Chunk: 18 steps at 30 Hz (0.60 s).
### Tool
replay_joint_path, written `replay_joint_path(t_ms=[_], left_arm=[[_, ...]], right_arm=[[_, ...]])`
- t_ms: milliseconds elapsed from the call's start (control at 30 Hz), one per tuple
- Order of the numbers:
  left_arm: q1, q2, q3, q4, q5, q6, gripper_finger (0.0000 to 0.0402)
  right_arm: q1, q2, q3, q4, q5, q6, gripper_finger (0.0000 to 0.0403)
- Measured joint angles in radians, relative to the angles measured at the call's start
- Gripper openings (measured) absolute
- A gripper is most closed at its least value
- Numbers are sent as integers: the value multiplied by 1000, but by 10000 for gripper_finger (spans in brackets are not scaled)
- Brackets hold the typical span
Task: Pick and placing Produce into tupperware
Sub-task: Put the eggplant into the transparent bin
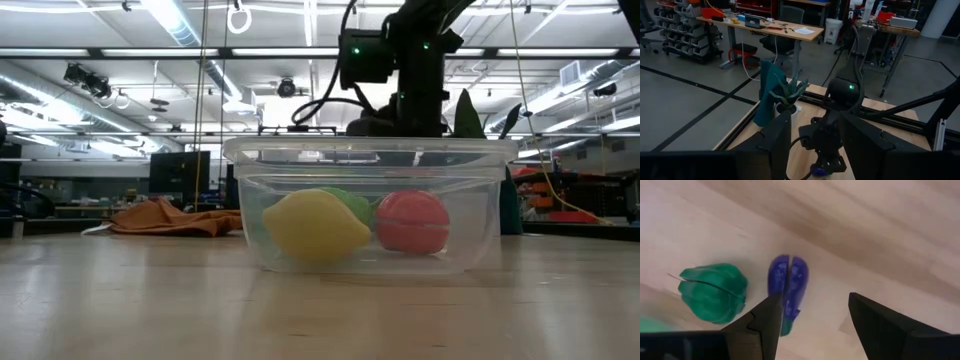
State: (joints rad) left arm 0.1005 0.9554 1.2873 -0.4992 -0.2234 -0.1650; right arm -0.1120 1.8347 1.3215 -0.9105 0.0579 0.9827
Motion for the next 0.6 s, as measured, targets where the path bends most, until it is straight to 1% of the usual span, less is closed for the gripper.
replay_joint_path(t_ms=[167, 500, 600], left_arm=[[0, 0, 0, 0, 0, 0, 174], [0, 0, 0, 0, 0, 0, 175], [0, 0, 0, 0, 0, 3, 176]], right_arm=[[5, 0, -32, 86, -16, 40, 191], [6, 0, -33, 117, -17, 61, 191], [6, 0, -47, 153, -18, 61, 191]])
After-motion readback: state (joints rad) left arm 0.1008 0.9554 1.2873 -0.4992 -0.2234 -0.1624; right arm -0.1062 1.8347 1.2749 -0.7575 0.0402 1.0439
